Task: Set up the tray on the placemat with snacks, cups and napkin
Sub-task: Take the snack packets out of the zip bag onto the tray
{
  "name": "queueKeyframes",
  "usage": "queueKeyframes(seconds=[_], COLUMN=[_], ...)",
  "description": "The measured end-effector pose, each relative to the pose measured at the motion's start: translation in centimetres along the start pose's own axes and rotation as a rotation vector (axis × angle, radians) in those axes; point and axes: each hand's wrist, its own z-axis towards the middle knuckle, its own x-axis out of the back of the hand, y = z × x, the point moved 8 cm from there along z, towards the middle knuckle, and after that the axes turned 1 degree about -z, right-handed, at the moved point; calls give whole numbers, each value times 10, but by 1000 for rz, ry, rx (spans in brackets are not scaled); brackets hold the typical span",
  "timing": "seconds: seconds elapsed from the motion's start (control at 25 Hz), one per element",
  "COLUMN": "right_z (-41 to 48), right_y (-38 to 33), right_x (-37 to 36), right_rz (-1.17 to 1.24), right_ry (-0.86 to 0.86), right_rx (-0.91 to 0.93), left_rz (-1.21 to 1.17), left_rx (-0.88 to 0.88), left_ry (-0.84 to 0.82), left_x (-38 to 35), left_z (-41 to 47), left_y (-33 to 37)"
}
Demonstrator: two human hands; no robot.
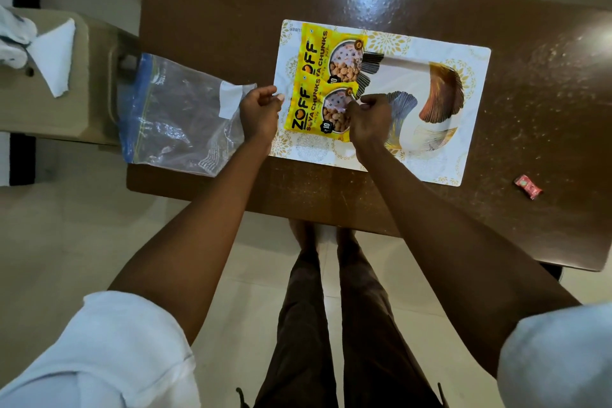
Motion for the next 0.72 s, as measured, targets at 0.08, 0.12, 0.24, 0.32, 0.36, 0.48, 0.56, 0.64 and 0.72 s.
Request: queueKeyframes(seconds=[0.08,0.12,0.24,0.32,0.36,0.48,0.56,0.64,0.72], right_z=[-3,-6,-24,-43,-53,-82,-95,-109,-121], right_y=[-12,-20,-51,-74,-88,-130,-156,-176,-186], right_x=[0,-2,-13,-29,-39,-77,-108,-147,-189], right_rz=[32,40,76,75,72,61,26,-39,-161], right_ry=[32,34,9,-26,-55,-168,-251,-364,-471], right_rx=[51,82,180,230,254,334,378,415,500], left_rz=[-56,-88,-157,-210,-237,-347,-423,-485,-567], left_rx=[25,35,37,15,2,14,65,161,281], left_ry=[19,17,8,32,67,200,278,370,474], left_x=[16,22,30,41,51,98,135,176,215], left_z=[-4,-6,-18,-28,-33,-41,-38,-29,-22], left_y=[-4,-4,3,11,13,11,1,-19,-50])
